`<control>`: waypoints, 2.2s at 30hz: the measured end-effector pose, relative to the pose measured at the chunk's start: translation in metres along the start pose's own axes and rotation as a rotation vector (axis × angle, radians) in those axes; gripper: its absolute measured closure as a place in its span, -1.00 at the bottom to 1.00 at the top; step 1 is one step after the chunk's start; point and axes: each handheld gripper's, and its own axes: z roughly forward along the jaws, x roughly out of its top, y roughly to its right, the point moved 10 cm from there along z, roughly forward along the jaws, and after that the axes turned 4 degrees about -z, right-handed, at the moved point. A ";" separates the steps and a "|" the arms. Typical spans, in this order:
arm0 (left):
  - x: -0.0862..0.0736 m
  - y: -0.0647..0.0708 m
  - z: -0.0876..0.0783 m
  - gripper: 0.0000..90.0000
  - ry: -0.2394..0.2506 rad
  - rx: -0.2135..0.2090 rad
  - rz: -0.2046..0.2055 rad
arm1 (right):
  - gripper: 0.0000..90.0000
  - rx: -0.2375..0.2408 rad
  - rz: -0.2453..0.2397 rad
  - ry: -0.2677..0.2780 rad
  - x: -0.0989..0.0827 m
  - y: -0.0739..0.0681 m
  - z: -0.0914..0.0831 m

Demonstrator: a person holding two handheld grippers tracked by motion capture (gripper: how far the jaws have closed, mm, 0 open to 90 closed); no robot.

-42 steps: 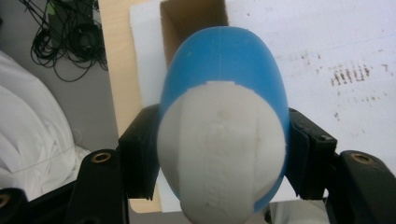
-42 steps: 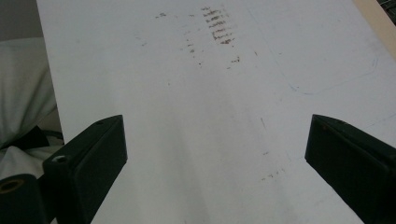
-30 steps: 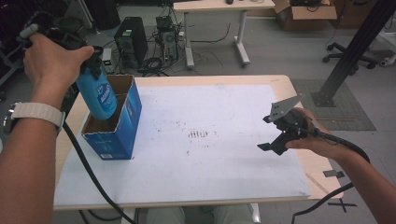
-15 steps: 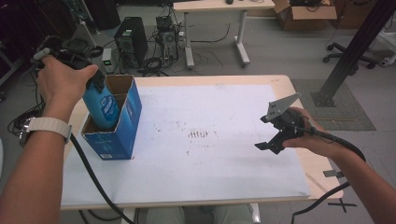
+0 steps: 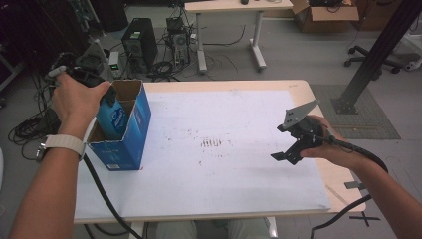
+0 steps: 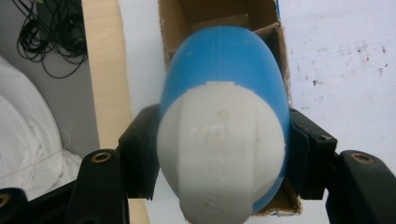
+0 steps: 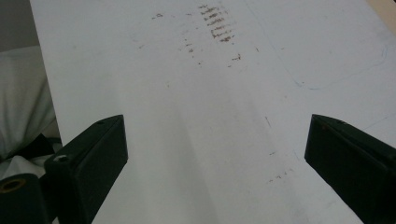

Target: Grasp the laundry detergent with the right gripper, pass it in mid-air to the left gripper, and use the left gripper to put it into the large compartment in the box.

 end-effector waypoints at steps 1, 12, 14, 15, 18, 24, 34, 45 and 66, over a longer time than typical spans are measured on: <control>-0.001 0.000 0.003 -0.15 -0.001 0.000 0.000 | -0.87 0.001 0.001 0.001 0.000 0.000 0.000; -0.011 0.002 0.036 -0.15 -0.022 0.005 -0.011 | -0.87 0.004 0.016 -0.004 -0.005 0.000 0.003; -0.013 0.003 0.042 -0.15 -0.023 0.009 -0.011 | -0.87 0.007 0.019 -0.001 -0.005 -0.001 0.004; -0.014 0.003 0.045 -0.15 -0.029 0.010 -0.013 | -0.87 0.008 0.019 -0.002 -0.005 -0.001 0.005; -0.017 0.003 0.052 -0.15 -0.032 0.003 -0.020 | -0.87 0.011 0.016 -0.006 -0.005 -0.002 0.006; -0.021 0.003 0.063 -0.15 -0.035 0.003 -0.013 | -0.87 0.012 0.018 -0.007 -0.004 -0.002 0.007; -0.026 0.007 0.078 -0.15 -0.053 -0.001 0.000 | -0.87 0.018 0.019 -0.014 -0.005 -0.003 0.009; -0.025 0.005 0.079 -0.16 -0.058 -0.010 0.001 | -0.87 0.022 0.017 -0.012 -0.003 -0.006 0.010; -0.024 0.007 0.079 -0.38 -0.046 -0.060 -0.001 | -0.87 0.046 0.000 -0.019 0.000 -0.011 0.013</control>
